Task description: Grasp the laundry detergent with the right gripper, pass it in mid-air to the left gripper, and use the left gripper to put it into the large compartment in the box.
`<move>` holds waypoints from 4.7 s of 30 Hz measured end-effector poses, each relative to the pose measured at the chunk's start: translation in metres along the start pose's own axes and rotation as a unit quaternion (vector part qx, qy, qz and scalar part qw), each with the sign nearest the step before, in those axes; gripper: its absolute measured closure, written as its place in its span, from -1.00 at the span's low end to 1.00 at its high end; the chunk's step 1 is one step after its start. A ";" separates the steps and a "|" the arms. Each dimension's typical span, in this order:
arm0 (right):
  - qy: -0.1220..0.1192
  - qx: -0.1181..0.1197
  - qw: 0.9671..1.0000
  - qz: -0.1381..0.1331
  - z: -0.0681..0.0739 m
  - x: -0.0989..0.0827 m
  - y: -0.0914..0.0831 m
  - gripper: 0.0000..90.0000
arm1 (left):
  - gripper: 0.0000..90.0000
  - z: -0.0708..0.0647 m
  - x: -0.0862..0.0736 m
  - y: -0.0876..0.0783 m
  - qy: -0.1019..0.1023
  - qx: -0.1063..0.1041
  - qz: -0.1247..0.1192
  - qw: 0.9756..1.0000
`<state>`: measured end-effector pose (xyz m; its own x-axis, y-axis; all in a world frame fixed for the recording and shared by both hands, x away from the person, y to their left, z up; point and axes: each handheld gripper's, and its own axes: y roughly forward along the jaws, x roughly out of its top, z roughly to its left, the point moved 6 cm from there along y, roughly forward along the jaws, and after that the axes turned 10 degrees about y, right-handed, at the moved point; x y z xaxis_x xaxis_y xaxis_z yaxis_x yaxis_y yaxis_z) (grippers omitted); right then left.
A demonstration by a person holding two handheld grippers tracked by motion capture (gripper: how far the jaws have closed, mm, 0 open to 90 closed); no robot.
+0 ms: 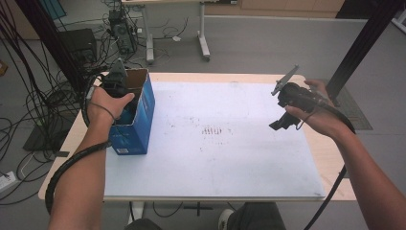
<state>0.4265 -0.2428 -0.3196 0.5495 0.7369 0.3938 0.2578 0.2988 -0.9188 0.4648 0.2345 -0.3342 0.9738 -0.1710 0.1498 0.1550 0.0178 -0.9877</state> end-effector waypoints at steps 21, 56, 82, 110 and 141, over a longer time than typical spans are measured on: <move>-0.004 -0.001 1.000 0.001 0.002 0.001 0.000 -0.86 | -0.32 -0.002 0.000 0.000 0.002 -0.009 -0.003 1.000; -0.018 0.003 1.000 -0.004 0.009 0.013 0.004 -0.86 | -0.45 0.000 -0.002 -0.032 0.028 0.024 -0.012 0.999; 0.003 -0.007 1.000 -0.007 0.000 0.035 -0.002 -0.86 | -0.67 -0.044 0.007 -0.093 0.082 0.007 -0.061 0.995; 0.088 -0.047 0.995 0.022 -0.049 0.067 -0.008 -0.86 | -0.80 -0.151 0.020 -0.100 0.174 -0.048 -0.089 0.980; 0.077 -0.052 0.995 0.027 -0.041 0.068 -0.007 -0.86 | -0.79 -0.151 0.014 -0.089 0.177 -0.050 -0.083 0.979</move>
<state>0.4944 -0.2197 -0.2852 0.6782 0.6461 0.3501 0.3001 0.1913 -0.9345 0.4396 0.0815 -0.2508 0.8150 -0.4946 0.3020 0.2728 -0.1324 -0.9529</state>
